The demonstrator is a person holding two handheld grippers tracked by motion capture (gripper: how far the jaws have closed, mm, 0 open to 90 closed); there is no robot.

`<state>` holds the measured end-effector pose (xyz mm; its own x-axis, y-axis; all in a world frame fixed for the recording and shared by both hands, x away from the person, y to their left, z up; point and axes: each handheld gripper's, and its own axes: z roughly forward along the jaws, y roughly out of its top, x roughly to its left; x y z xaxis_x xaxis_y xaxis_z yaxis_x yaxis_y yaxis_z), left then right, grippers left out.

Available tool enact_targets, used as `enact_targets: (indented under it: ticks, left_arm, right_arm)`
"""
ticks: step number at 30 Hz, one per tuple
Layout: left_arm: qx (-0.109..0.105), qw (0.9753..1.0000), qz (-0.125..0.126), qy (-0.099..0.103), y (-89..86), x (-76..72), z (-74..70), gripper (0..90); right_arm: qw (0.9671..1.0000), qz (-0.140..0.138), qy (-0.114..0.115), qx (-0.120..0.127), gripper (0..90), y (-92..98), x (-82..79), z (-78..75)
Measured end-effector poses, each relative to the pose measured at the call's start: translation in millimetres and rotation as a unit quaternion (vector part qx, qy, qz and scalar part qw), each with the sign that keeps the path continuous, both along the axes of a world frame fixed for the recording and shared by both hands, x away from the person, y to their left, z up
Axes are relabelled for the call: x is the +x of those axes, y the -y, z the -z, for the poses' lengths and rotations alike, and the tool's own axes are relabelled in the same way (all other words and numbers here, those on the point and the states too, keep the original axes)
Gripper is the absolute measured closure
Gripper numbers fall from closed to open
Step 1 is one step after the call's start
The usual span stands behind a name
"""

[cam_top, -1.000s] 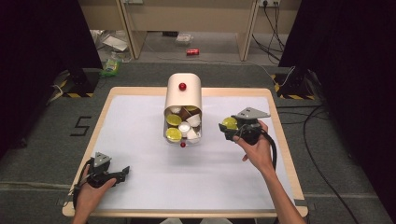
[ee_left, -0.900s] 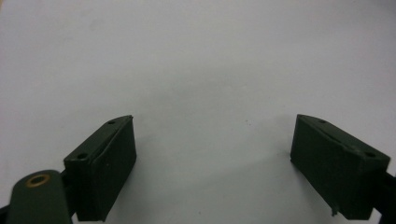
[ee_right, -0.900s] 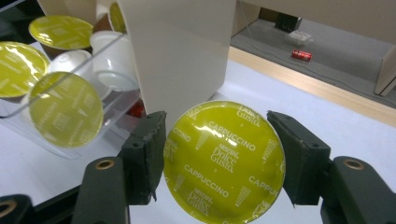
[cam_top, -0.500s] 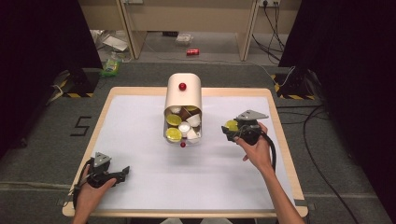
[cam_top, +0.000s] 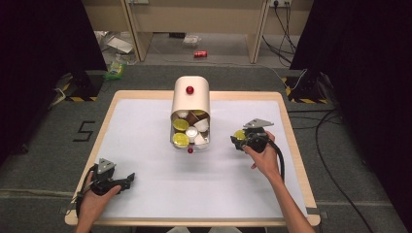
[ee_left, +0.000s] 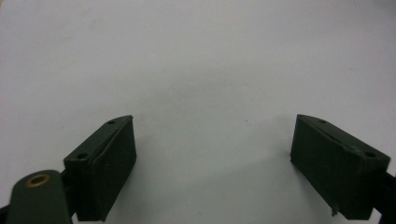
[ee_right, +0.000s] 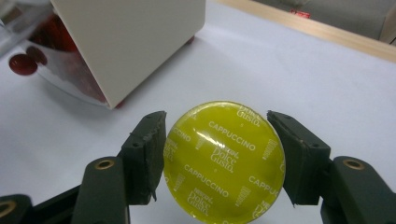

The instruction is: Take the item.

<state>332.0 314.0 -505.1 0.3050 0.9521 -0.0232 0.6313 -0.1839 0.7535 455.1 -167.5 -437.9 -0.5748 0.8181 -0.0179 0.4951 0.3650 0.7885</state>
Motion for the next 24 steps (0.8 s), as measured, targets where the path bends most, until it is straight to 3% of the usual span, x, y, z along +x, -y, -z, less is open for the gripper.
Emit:
enact_targets:
  ticks: [14, 24]
  left_arm:
    - [0.0, 1.0, 0.0, 0.0, 0.0, 0.0, 0.0, 13.5]
    - [0.0, 1.0, 0.0, 0.0, 0.0, 0.1, 0.0, 13.5]
  right_arm:
    - [0.9997, -0.006, -0.021, -0.014, 40.3, -12.1, 15.7, 23.2]
    - [0.9994, -0.016, -0.026, -0.013, 40.3, -22.1, 19.2, 27.8]
